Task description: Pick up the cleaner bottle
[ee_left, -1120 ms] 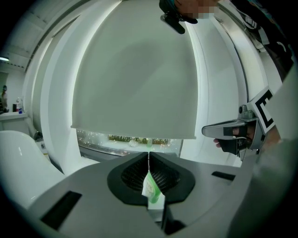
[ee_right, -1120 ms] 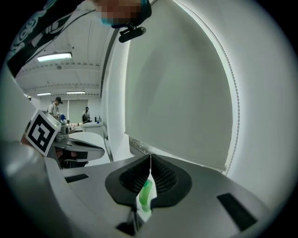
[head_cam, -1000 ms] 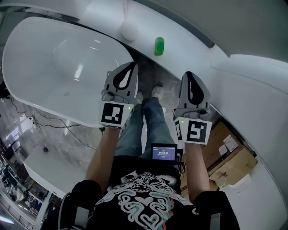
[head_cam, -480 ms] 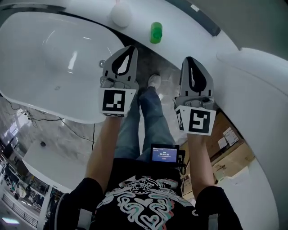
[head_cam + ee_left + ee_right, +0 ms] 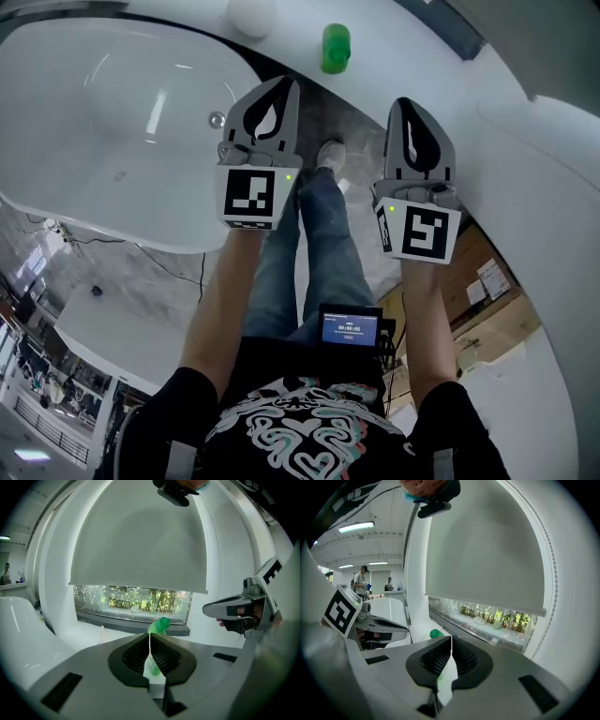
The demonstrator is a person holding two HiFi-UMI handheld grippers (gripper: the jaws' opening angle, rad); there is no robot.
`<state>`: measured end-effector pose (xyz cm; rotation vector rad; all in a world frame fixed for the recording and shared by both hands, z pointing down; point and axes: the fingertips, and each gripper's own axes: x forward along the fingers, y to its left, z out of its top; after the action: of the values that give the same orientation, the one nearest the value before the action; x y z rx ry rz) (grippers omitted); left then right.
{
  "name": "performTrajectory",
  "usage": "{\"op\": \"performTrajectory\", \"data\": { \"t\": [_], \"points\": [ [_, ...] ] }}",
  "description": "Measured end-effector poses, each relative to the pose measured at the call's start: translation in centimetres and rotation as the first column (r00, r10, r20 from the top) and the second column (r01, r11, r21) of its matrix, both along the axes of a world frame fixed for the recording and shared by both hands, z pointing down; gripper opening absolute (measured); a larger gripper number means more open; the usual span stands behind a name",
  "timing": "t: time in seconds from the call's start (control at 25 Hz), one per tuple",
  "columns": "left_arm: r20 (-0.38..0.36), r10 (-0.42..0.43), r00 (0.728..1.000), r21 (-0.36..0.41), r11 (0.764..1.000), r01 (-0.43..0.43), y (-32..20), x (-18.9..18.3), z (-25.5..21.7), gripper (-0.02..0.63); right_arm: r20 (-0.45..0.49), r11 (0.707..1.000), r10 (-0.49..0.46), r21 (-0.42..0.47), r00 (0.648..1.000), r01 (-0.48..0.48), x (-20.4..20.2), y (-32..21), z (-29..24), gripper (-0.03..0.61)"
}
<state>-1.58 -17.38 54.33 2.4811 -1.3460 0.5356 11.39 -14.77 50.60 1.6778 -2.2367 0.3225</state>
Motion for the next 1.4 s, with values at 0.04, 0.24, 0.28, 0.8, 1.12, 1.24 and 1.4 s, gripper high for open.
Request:
{"op": "performTrajectory", "data": {
  "t": [0.04, 0.24, 0.28, 0.8, 1.12, 1.24, 1.4],
  "points": [
    [0.002, 0.001, 1.0, -0.003, 1.0, -0.001, 0.1, 0.2, 0.3, 0.02, 0.002, 1.0, 0.007, -0.002, 1.0, -0.007, 0.2, 0.0, 0.4, 0.028],
    [0.009, 0.009, 1.0, -0.005, 1.0, -0.009, 0.0, 0.5, 1.8, 0.02, -0.02, 1.0, -0.003, -0.021, 1.0, 0.003, 0.0, 0.0, 2.8, 0.028],
    [0.01, 0.01, 1.0, -0.006, 1.0, -0.01, 0.0, 0.5, 2.1, 0.02, -0.026, 1.0, -0.007, -0.026, 1.0, 0.007, 0.0, 0.1, 3.2, 0.028],
    [0.043, 0.013, 0.999, -0.026, 1.0, -0.012, -0.1, 1.7, 5.7, 0.02, -0.028, 0.998, 0.008, -0.06, 1.0, -0.01, 1.0, 0.6, 5.9, 0.028],
    [0.069, 0.017, 0.997, -0.04, 0.999, -0.015, -0.4, 3.2, 7.7, 0.02, -0.021, 0.996, 0.014, -0.085, 1.0, -0.016, 1.6, 0.4, 7.3, 0.028],
    [0.088, 0.006, 0.996, -0.045, 0.999, -0.002, -0.7, 3.4, 8.9, 0.02, -0.013, 0.995, 0.024, -0.098, 1.0, -0.025, 1.9, 0.2, 7.9, 0.028],
    [0.078, -0.024, 0.997, -0.066, 0.997, 0.029, -1.3, 3.5, 10.7, 0.108, -0.002, 0.994, 0.041, -0.106, 0.999, -0.041, 2.2, -0.3, 8.6, 0.028]
  ]
}}
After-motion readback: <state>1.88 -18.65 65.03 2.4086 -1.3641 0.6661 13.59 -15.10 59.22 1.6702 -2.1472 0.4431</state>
